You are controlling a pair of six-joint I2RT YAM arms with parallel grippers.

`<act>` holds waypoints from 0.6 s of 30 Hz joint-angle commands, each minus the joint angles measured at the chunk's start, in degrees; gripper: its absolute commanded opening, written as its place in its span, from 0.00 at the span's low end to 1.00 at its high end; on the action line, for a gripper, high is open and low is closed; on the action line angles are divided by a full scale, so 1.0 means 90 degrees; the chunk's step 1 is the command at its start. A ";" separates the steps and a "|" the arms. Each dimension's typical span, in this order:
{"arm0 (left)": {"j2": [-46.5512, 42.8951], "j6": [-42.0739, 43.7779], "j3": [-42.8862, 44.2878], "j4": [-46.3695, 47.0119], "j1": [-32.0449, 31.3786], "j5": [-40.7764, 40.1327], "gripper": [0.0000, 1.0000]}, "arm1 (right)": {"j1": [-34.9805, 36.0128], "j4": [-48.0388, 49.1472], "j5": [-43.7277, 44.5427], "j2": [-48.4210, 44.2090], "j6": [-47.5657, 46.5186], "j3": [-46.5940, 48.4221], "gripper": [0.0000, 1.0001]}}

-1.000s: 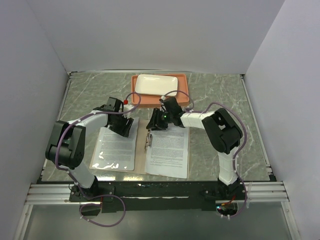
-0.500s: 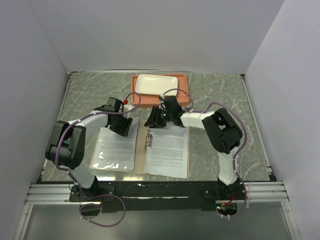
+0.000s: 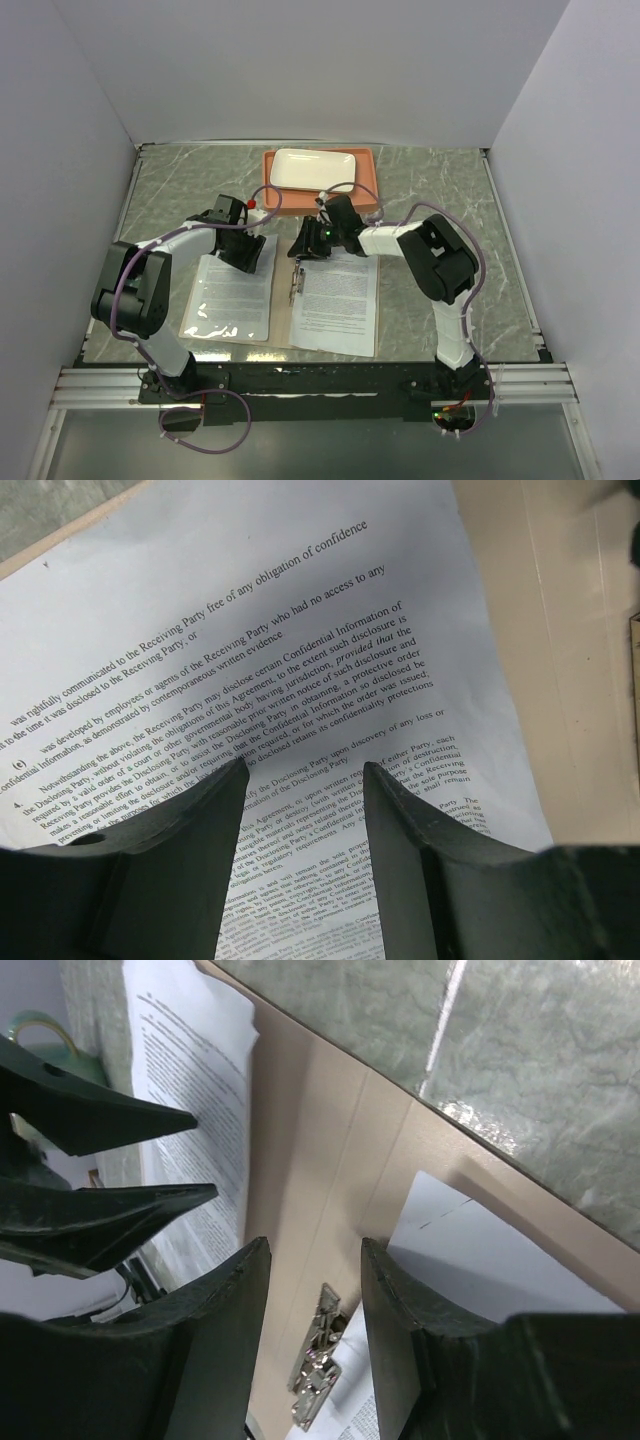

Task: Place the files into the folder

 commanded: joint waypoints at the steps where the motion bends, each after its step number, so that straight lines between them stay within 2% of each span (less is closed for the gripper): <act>1: -0.0038 -0.0066 -0.0081 -0.0117 -0.0057 0.0091 0.56 | 0.0026 0.0342 -0.0214 0.0136 -0.0045 0.0031 0.49; 18: -0.0018 -0.0105 -0.0081 -0.0127 -0.0057 -0.0007 0.56 | 0.0143 0.1123 -0.0468 -0.0059 0.0131 -0.0428 0.49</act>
